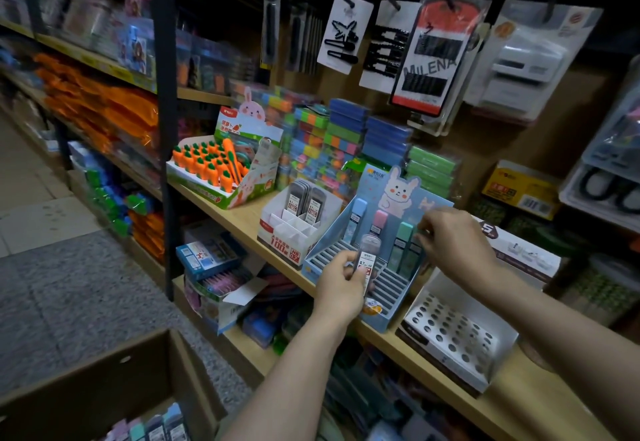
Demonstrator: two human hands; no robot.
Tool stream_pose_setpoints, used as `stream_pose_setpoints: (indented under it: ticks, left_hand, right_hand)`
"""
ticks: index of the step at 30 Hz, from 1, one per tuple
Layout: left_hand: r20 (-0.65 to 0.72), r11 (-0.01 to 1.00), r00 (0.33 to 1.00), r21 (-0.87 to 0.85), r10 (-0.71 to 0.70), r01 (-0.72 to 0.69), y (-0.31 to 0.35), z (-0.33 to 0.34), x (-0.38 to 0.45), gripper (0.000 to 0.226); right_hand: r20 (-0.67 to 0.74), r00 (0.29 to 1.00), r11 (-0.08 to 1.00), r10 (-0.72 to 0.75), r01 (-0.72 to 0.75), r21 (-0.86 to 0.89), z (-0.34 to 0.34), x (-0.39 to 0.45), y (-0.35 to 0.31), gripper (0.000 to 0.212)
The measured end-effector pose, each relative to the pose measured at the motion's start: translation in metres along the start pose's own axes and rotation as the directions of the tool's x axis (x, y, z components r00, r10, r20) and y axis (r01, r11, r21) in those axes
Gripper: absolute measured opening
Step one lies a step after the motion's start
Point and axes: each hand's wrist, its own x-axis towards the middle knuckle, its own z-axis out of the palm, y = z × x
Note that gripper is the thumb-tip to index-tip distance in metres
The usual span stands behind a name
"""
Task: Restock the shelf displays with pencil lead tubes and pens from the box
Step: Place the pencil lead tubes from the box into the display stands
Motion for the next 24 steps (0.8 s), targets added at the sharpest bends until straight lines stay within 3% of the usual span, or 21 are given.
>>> stream_pose_setpoints:
  ticks: [5,9,12,14,16,20,24]
  left_hand:
    - [-0.006,1.000,1.000,-0.014,0.009,-0.009,-0.001,0.000,0.000,0.016]
    - [-0.006,0.999,1.000,-0.035,0.019,-0.019,-0.002,0.000,-0.001,0.015]
    - [-0.032,0.989,0.999,-0.142,0.030,-0.035,0.000,-0.001,-0.001,0.013]
    - [-0.028,0.976,0.999,-0.216,0.037,-0.042,0.004,-0.001,-0.002,0.014]
    - [-0.011,0.972,0.999,-0.228,0.050,-0.051,0.008,-0.003,-0.003,0.015]
    - [0.011,0.994,0.998,-0.100,0.054,-0.053,0.010,-0.016,0.004,0.016]
    - [-0.235,0.954,0.934,0.198,0.269,-0.225,0.012,-0.061,0.031,0.017]
  right_hand:
    - [0.045,0.999,0.995,-0.016,0.021,-0.101,0.003,-0.007,-0.001,0.013]
    - [0.035,0.999,0.997,0.040,-0.038,-0.069,0.003,-0.009,-0.001,0.016]
    - [-0.084,0.979,0.958,0.186,-0.162,0.238,-0.004,-0.006,-0.006,0.023]
    - [0.085,0.961,0.805,0.262,-0.266,0.530,-0.009,-0.004,-0.020,0.028]
    - [0.305,0.938,0.655,0.163,-0.334,0.677,-0.009,-0.001,-0.037,0.030]
    - [0.330,0.942,0.635,0.054,-0.287,0.717,-0.008,0.009,-0.057,0.019]
    - [0.221,0.970,0.630,0.103,-0.236,0.740,-0.010,0.039,-0.061,0.017]
